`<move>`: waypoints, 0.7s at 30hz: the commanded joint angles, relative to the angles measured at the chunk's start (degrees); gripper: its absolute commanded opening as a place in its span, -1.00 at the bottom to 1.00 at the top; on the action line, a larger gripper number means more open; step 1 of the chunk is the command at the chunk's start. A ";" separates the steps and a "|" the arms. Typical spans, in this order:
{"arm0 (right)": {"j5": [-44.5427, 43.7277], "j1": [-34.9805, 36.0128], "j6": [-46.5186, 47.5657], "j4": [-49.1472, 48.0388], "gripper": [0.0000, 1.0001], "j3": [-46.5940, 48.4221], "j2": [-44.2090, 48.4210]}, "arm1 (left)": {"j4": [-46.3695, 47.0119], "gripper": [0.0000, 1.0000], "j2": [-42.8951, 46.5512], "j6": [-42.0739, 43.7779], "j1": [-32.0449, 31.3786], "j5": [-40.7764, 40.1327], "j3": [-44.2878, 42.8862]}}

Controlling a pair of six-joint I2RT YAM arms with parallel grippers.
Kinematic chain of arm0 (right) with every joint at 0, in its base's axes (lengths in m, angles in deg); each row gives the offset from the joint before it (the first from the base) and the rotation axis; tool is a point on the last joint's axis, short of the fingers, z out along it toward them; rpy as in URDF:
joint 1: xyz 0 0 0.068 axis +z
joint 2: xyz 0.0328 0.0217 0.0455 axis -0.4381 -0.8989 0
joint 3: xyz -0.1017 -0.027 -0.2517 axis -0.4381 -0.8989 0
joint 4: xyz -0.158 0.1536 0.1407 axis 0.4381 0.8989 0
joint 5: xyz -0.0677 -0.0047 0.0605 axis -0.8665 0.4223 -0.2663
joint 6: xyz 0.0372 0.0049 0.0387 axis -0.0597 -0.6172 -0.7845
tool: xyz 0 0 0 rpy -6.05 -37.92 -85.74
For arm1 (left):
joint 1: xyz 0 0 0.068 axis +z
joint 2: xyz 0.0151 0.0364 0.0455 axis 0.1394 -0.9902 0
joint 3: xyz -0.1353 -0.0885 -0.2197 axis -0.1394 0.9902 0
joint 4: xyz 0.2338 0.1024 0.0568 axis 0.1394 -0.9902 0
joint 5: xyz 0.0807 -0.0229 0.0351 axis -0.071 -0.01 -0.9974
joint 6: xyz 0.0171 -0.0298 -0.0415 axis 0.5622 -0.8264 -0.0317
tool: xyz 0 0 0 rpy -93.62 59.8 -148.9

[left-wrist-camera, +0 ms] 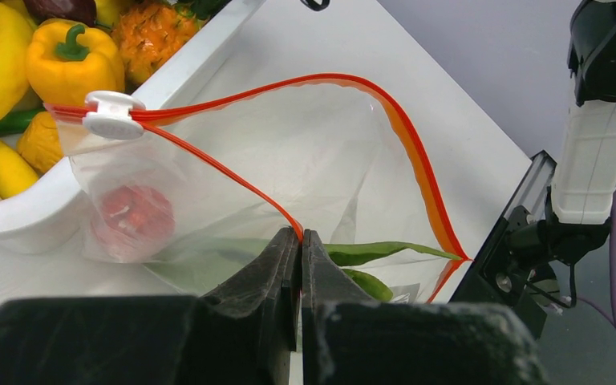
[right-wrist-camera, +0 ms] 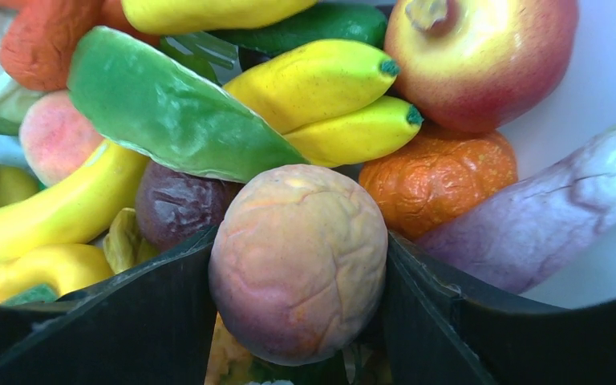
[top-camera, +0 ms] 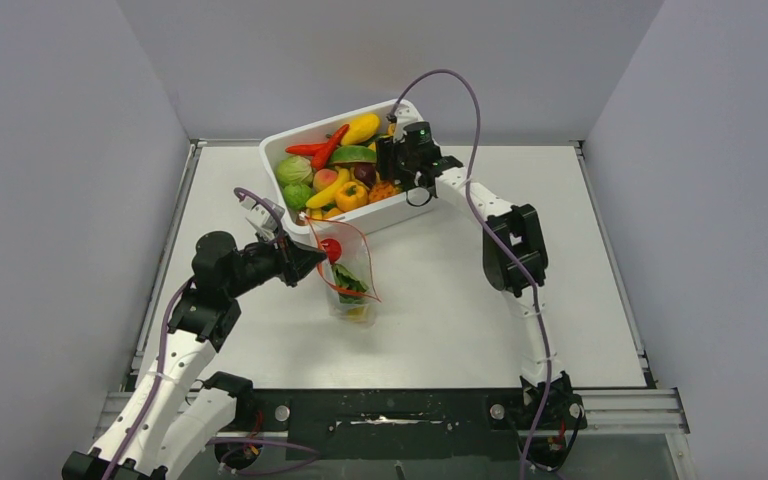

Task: Place the food in the zip-top bag and seal the zipper
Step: Pick up the fake fruit from the bin.

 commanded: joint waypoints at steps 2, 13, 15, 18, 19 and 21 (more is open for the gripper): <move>-0.90 0.20 -1.61 -3.40 0.01 -0.61 9.11 | 3.90 -1.00 0.93 0.15 0.38 -0.88 -0.85; -2.15 0.28 -2.46 1.07 -0.09 -5.96 19.13 | 3.75 -1.00 0.24 -0.53 0.88 -2.31 -0.82; -1.78 0.39 -3.23 2.05 -0.09 -8.26 22.38 | 3.89 -1.00 -0.10 -1.08 0.87 -2.60 -0.76; -1.00 0.89 -4.40 4.41 -0.09 -11.34 27.06 | 4.05 -1.00 -0.60 -2.21 0.96 -3.35 -0.77; -0.79 1.19 -4.70 5.24 -0.09 -12.44 28.66 | 4.07 -1.00 -0.76 -2.86 1.01 -3.88 -0.76; -0.37 2.22 -5.11 6.25 -0.09 -14.79 32.04 | 4.74 -1.00 -0.97 -4.34 1.03 -4.51 -0.64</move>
